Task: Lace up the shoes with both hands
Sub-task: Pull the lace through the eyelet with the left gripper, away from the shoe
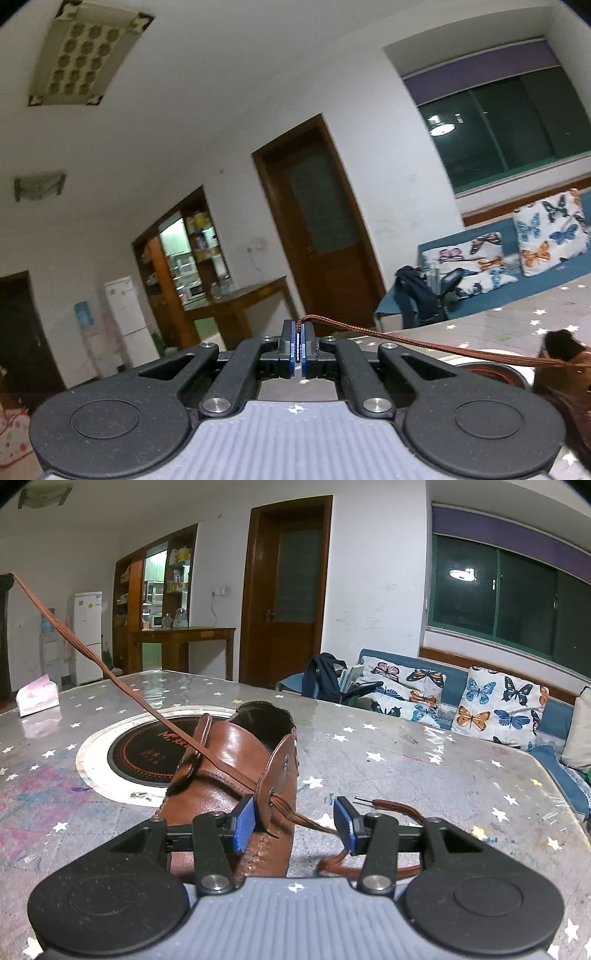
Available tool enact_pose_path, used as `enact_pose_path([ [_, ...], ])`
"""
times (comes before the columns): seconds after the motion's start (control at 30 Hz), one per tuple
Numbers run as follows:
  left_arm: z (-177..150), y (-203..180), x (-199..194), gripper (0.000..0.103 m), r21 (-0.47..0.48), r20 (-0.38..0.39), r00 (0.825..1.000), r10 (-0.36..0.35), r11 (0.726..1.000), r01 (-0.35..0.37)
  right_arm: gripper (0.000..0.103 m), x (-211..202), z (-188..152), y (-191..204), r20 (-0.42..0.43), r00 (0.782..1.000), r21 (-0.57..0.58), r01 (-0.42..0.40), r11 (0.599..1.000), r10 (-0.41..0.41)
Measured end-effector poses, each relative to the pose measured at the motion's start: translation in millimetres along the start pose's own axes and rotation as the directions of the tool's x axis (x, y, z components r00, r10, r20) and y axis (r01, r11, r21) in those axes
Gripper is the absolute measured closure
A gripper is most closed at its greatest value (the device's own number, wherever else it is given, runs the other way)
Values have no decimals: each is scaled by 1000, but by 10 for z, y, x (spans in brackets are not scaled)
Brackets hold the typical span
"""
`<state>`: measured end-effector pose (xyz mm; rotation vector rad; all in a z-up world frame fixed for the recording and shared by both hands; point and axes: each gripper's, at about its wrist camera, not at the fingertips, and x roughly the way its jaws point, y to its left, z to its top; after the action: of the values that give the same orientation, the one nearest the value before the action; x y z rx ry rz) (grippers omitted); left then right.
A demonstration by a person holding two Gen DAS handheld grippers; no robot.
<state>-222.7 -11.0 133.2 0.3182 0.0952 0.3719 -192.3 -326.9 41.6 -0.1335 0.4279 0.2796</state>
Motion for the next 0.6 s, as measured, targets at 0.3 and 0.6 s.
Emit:
enact_pose_path([
  [0.3, -26, -1, 94, 100, 1, -19, 999, 44, 999, -44, 56, 4, -4, 7, 1, 1000, 2, 2, 1000, -2],
  [0.6, -37, 6, 185, 100, 1, -34, 996, 78, 997, -78, 56, 13, -3, 27, 3, 1000, -5, 3, 1000, -3],
])
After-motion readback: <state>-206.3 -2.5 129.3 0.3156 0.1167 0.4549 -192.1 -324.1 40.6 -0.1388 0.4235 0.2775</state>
